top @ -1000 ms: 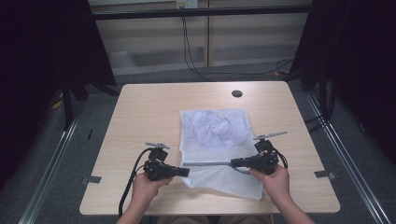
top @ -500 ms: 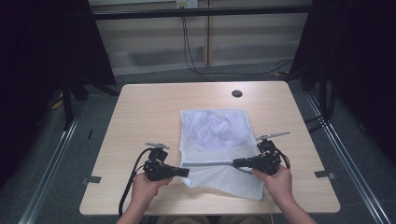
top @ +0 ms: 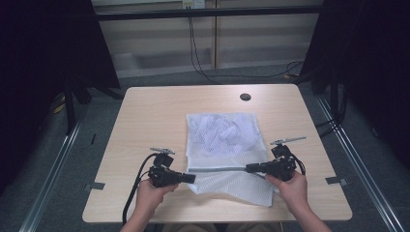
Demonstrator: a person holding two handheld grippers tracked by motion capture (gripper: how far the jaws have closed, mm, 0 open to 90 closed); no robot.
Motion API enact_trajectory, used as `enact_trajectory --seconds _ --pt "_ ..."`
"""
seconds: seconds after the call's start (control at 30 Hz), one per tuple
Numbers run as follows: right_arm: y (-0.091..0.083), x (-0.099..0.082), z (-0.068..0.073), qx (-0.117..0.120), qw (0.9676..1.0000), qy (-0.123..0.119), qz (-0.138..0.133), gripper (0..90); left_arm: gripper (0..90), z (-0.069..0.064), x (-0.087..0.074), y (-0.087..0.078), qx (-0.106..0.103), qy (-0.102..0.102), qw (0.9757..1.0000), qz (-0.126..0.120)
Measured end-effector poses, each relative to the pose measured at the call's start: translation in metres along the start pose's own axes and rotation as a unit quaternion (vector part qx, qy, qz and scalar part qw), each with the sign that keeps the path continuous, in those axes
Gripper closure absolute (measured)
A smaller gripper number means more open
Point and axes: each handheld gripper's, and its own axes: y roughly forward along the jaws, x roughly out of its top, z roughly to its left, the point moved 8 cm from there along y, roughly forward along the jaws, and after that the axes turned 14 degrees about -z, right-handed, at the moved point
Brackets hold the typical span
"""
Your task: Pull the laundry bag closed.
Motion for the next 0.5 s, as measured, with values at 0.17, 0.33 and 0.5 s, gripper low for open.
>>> enact_trajectory --seconds 0.17,0.33,0.5 --pt "0.0004 -0.0007 0.0 0.002 1.0 -0.001 0.003 86.8 88.4 0.0001 -0.0006 -0.0012 0.001 0.005 1.0 0.0" --pt "0.0008 -0.0007 0.0005 0.004 1.0 -0.001 0.005 86.8 88.4 -0.0001 -0.0007 -0.0018 0.001 0.004 1.0 0.001" --pt "0.0006 -0.0006 0.0004 0.004 1.0 -0.002 0.005 86.8 88.4 0.0 -0.0008 -0.0018 0.001 0.005 1.0 0.001"
